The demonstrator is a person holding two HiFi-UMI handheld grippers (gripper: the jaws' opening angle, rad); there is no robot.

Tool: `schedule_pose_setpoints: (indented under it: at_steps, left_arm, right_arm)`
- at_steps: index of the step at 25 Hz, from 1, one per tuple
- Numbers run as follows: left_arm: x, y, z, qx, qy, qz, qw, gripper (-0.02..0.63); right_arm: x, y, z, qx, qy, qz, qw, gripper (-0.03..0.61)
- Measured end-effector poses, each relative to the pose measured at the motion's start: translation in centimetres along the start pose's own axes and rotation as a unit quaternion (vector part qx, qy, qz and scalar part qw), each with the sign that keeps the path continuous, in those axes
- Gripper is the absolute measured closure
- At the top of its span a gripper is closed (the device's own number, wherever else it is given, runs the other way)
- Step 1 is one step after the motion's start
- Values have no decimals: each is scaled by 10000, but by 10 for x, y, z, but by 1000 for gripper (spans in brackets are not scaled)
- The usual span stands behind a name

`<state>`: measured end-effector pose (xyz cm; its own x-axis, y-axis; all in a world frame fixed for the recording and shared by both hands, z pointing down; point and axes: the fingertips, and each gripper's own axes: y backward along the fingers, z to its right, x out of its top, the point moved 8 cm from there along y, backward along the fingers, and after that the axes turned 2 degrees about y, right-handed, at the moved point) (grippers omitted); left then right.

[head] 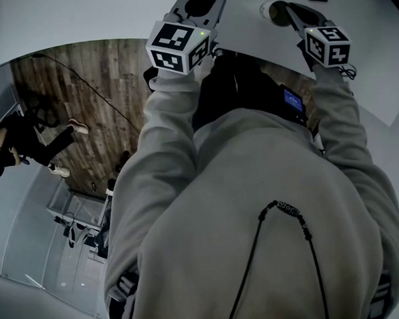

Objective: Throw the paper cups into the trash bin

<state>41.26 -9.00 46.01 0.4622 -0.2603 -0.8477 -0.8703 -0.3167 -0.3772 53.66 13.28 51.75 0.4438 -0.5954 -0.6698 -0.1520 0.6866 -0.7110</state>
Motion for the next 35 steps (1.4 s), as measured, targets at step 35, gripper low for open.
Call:
schedule_pose_setpoints:
  at_steps: [35]
  left_arm:
    - [189, 126, 110, -251, -2054, 1766, 9623, 618]
  right_arm:
    - [208, 203, -81, 53, 1777, 2051, 9625, 535]
